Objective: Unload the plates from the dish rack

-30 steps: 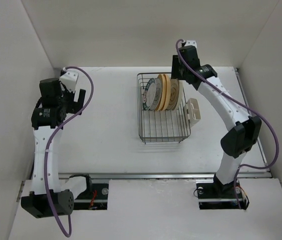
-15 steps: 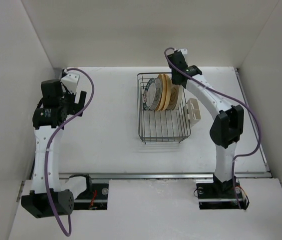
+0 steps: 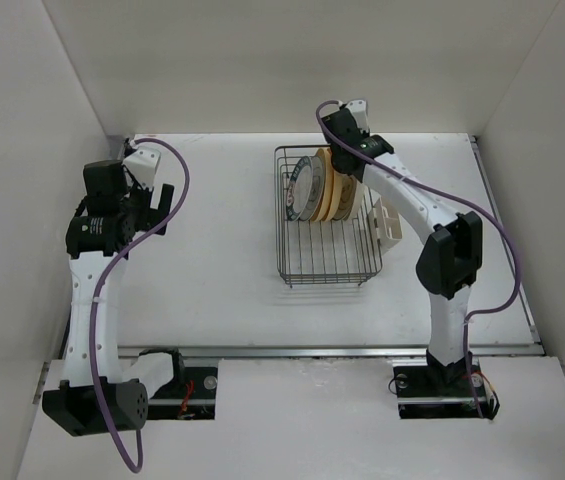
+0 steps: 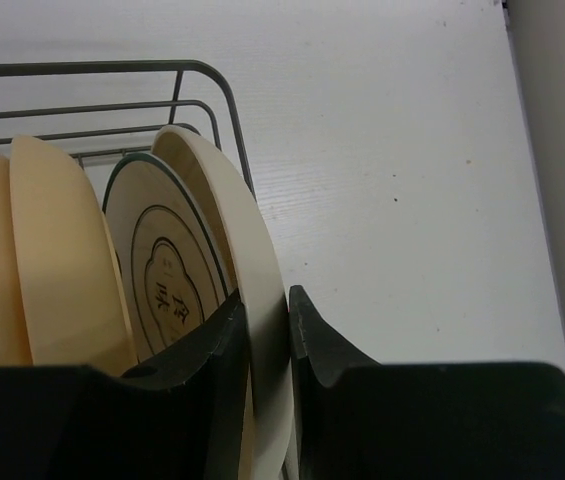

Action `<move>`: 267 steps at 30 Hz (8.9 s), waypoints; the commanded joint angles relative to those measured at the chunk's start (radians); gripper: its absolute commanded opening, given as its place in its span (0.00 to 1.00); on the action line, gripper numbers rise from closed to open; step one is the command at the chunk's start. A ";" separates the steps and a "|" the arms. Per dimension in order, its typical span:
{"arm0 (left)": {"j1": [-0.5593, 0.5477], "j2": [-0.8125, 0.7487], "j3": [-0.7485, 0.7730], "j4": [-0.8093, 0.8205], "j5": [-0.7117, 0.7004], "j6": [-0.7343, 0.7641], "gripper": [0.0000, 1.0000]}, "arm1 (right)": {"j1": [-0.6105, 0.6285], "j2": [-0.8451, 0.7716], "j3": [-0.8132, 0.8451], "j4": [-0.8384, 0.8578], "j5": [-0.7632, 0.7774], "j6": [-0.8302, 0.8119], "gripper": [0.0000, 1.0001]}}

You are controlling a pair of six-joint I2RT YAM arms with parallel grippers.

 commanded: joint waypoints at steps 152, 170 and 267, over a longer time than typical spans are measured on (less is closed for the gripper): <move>0.119 0.464 0.316 -0.204 -0.001 -0.217 0.45 | -0.101 -0.253 -0.008 -0.043 -0.055 0.131 0.00; 0.137 0.384 0.296 -0.224 -0.074 -0.277 0.50 | 0.156 -0.486 -0.123 0.217 -0.432 0.039 0.00; 0.252 0.374 0.275 -0.264 -0.014 -0.301 0.52 | 0.040 0.025 0.027 -0.040 -0.151 0.153 0.13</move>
